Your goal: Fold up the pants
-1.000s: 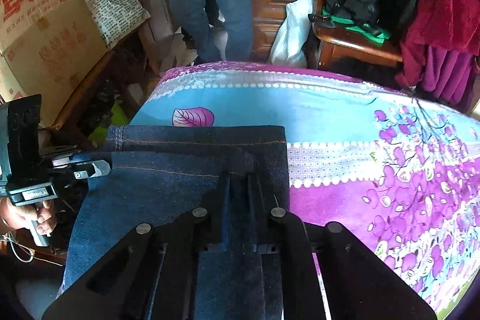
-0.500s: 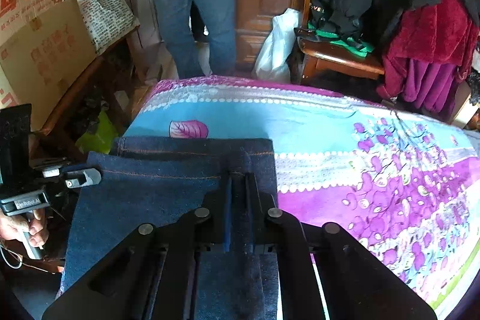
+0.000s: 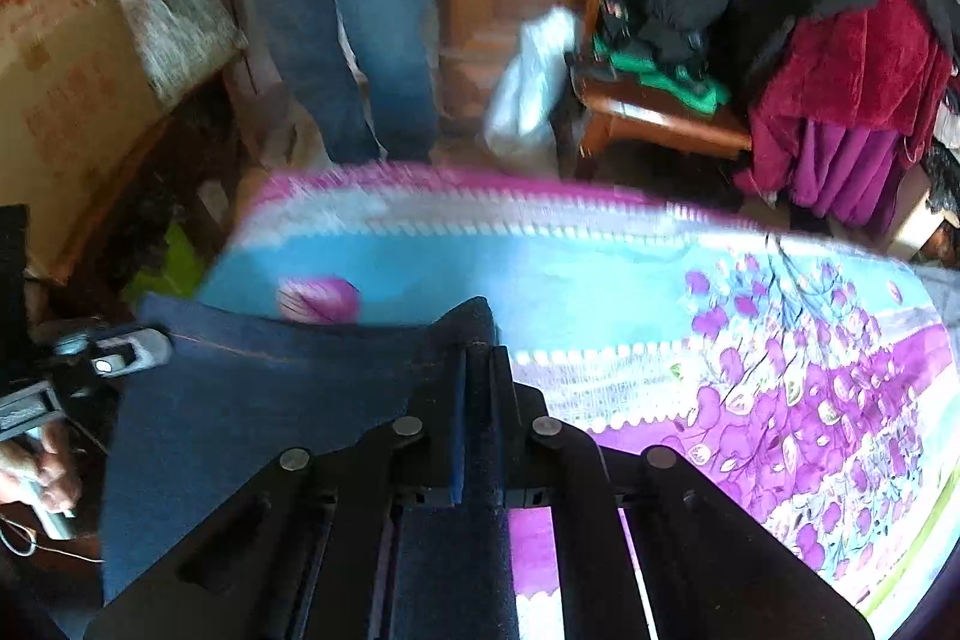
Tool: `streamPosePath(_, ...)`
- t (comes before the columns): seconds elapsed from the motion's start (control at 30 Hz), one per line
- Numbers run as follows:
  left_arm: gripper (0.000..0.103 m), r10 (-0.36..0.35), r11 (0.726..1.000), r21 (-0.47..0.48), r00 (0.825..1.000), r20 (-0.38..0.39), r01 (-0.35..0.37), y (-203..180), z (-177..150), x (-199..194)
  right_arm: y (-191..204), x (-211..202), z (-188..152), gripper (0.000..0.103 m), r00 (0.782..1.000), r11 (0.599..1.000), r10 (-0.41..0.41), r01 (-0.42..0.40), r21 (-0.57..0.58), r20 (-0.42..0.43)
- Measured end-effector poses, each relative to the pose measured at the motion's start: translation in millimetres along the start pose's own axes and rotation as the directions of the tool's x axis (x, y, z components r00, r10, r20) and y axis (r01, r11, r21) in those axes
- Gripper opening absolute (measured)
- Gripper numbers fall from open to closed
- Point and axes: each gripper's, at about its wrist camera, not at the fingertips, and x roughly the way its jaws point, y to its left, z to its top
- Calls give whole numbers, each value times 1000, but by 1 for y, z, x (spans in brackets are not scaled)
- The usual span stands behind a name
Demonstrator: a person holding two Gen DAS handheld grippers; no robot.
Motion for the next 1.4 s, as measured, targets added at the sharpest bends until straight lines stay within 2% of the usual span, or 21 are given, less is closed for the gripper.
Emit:
streamPosePath(0.07, 10, 18, 1000, -13, 1000, -20, -18, 6, -7, 5, -8, 20, -5, 11, 999, 998, 30, -28, 64, -40)
streamPosePath(0.13, 11, 12, 999, -32, 1000, -21, -13, 11, -12, 3, -13, 23, -4, 19, 999, 996, 39, -37, 75, -23)
streamPosePath(0.2, 11, 14, 1000, -22, 1000, -21, -14, 9, -11, 0, -21, 15, 3, 42, 1000, 994, -13, 10, 106, 24)
streamPosePath(0.27, 11, 8, 999, -38, 1000, -23, -9, 10, -12, -1, -37, -2, 12, 43, 995, 980, -55, 38, 193, 85)
streamPosePath(0.33, 14, 9, 999, -38, 999, -31, -10, 10, -9, -2, -44, -25, 18, 43, 993, 965, -25, -6, 263, 117)
streamPosePath(0.4, 23, 24, 999, -44, 1000, -3, -24, 13, -5, -12, -27, -52, 17, 43, 994, 972, 12, -38, 231, 112)
streamPosePath(0.5, 22, 155, 985, -83, 985, 73, -149, 30, 4, -31, 11, -76, -4, 43, 995, 976, 81, -92, 196, 65)
streamPosePath(0.6, 21, 67, 981, -181, 998, 2, -66, 51, 3, -41, 44, -67, -39, 43, 993, 974, 119, -115, 195, -10)
streamPosePath(0.7, 22, -21, 986, -169, 998, -54, 12, 36, -12, -50, 91, -32, -75, 43, 970, 984, 140, -114, 136, -199)
streamPosePath(0.73, 22, -44, 986, -165, 997, -69, 32, 30, -15, -52, 103, -39, -80, 43, 981, 992, 87, -70, 103, -174)
streamPosePath(0.8, 25, -120, 981, -165, 987, -107, 101, 18, -22, -53, 118, -71, -89, 43, 986, 982, 112, -91, 166, -125)
streamPosePath(0.83, 29, -144, 978, -171, 982, -121, 122, 15, -23, -53, 123, -88, -96, 43, 989, 971, 120, -99, 217, -83)
streamPosePath(0.87, 43, -176, 970, -194, 975, -136, 148, 15, -25, -50, 130, -111, -108, 43, 990, 954, 139, -125, 273, -32)
streamPosePath(0.9, 49, -221, 951, -249, 964, -144, 181, 18, -30, -46, 139, -130, -124, 44, 987, 938, 160, -151, 311, -3)
streamPosePath(0.93, 50, -254, 937, -284, 956, -145, 206, 22, -33, -42, 149, -144, -139, 44, 986, 931, 167, -158, 328, -1)
streamPosePath(1.0, 51, -309, 916, -315, 937, -162, 248, 25, -37, -32, 174, -167, -176, 44, 987, 932, 156, -131, 338, -49)
streamPosePath(1.1, 51, -300, 932, -261, 938, -174, 250, 22, -37, -25, 199, -193, -229, 44, 984, 920, 115, -52, 389, -139)
streamPosePath(1.2, 56, -321, 934, -213, 934, -155, 285, 18, -31, -19, 201, -211, -274, 44, 980, 836, 125, -18, 549, -158)
streamPosePath(1.27, 59, -355, 920, -230, 924, -144, 318, 18, -23, -15, 201, -216, -292, 44, 978, 796, 121, 6, 606, -168)
streamPosePath(1.3, 65, -390, 906, -235, 910, -139, 352, 16, -18, -12, 204, -220, -300, 44, 978, 784, 110, 24, 620, -177)
streamPosePath(1.4, 62, -423, 893, -230, 895, -141, 386, 13, -13, -3, 202, -228, -309, 44, 981, 766, 85, 47, 641, -173)
